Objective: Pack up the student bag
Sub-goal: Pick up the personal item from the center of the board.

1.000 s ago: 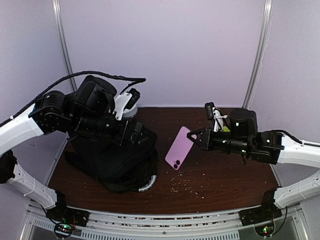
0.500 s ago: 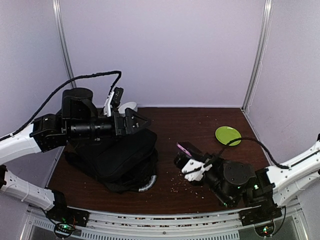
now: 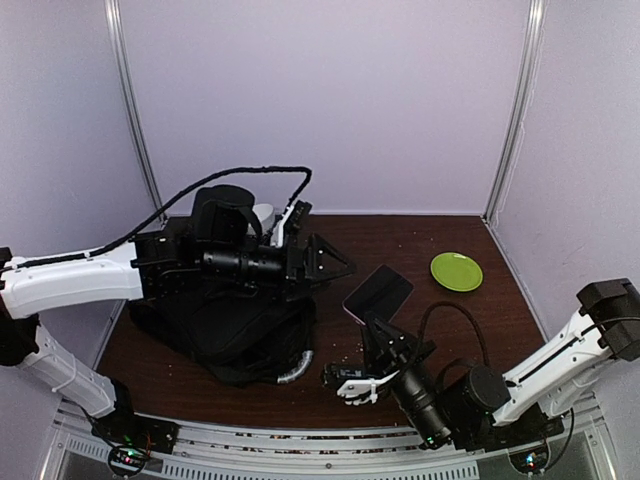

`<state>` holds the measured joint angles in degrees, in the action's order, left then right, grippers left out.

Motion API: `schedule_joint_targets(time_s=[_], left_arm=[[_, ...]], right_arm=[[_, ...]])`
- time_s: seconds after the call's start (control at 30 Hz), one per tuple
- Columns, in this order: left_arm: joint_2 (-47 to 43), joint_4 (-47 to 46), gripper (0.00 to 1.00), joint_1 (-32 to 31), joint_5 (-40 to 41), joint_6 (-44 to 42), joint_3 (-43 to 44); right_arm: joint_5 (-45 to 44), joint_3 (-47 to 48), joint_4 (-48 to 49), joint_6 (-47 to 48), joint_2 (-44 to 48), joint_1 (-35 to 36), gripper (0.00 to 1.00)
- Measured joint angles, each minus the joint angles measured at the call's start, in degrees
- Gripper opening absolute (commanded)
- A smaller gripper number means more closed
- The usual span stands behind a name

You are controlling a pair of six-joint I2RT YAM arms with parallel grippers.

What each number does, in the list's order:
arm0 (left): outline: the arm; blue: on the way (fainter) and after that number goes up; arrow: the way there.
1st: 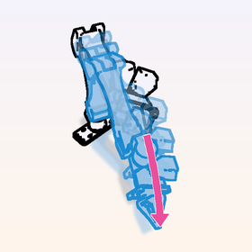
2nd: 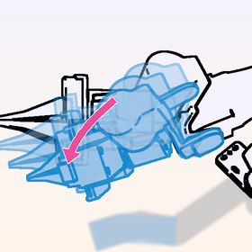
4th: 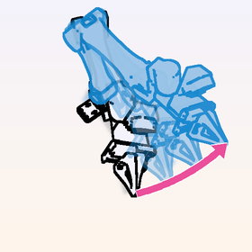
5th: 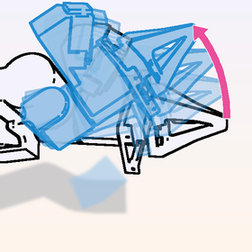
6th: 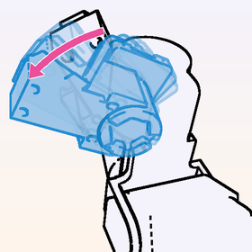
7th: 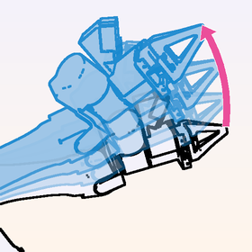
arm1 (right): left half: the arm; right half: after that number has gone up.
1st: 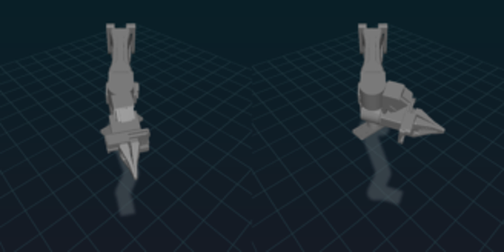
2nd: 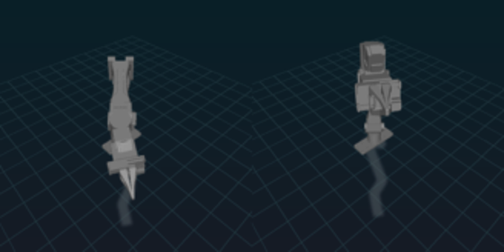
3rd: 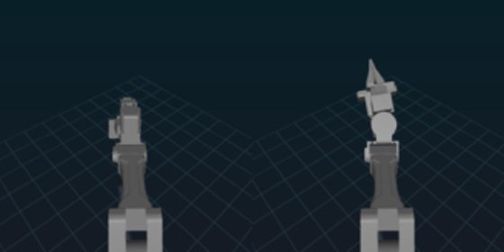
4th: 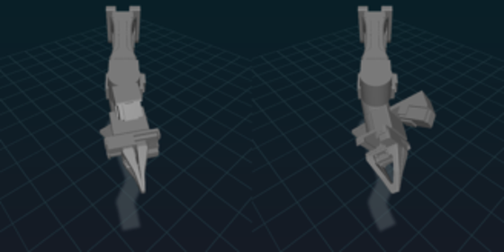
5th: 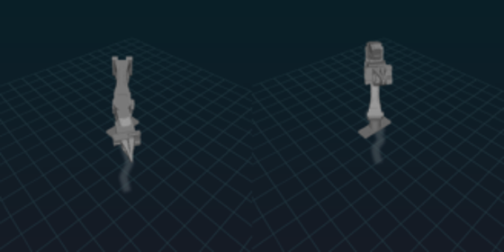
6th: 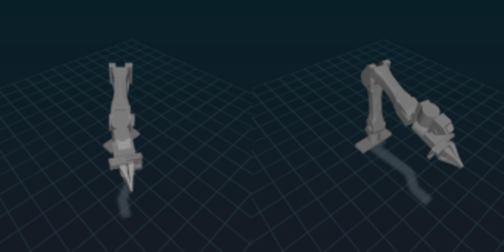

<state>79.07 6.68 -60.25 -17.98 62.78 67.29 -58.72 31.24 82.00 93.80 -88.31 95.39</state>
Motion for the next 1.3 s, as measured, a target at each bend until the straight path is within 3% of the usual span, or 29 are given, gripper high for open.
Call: schedule_joint_targets(time_s=[0.17, 0.33, 0.53, 0.67, 0.8, 0.87, 1.1, 1.3], left_arm=[[2.69, 0.37, 0.8, -0.02, -4.13, 0.59, -0.11], [3.13, -1.16, 0.59, -0.09, -7.15, 0.52, -0.07], [7.61, -2.78, 0.45, -0.48, -10.56, 0.52, 1.09], [9.73, -3.19, 0.28, -0.72, -12.04, 0.85, 2.25], [10.01, -3.93, 0.04, -0.92, -12.98, 1.46, 3.1], [10.08, -4.07, 0.0, -0.92, -13.42, 3.34, 3.5], [10.27, -4.59, 0.0, -0.94, -14.36, 5.2, 3.65], [10.62, -4.44, 0.0, -0.76, -14.21, 3.58, 3.65]], right_arm=[[0.0, 0.0, 3.72, 3.58, -1.18, 1.2, 0.0], [0.07, 0.0, 5.33, 5.29, -1.18, 1.7, 0.0], [0.26, 0.0, 5.77, 6.51, -1.73, 1.88, 0.0], [0.35, -0.09, 5.73, 6.93, -1.97, 1.97, 0.0], [0.37, -0.15, 5.73, 7.23, -1.99, 1.99, 0.0], [0.42, -0.37, 4.9, 8.33, -2.08, 1.97, 0.0], [0.55, -0.5, 5.92, 8.96, -3.23, 1.99, 0.28], [0.11, 1.05, 6.6, 10.05, -4.94, 1.99, 0.67]])
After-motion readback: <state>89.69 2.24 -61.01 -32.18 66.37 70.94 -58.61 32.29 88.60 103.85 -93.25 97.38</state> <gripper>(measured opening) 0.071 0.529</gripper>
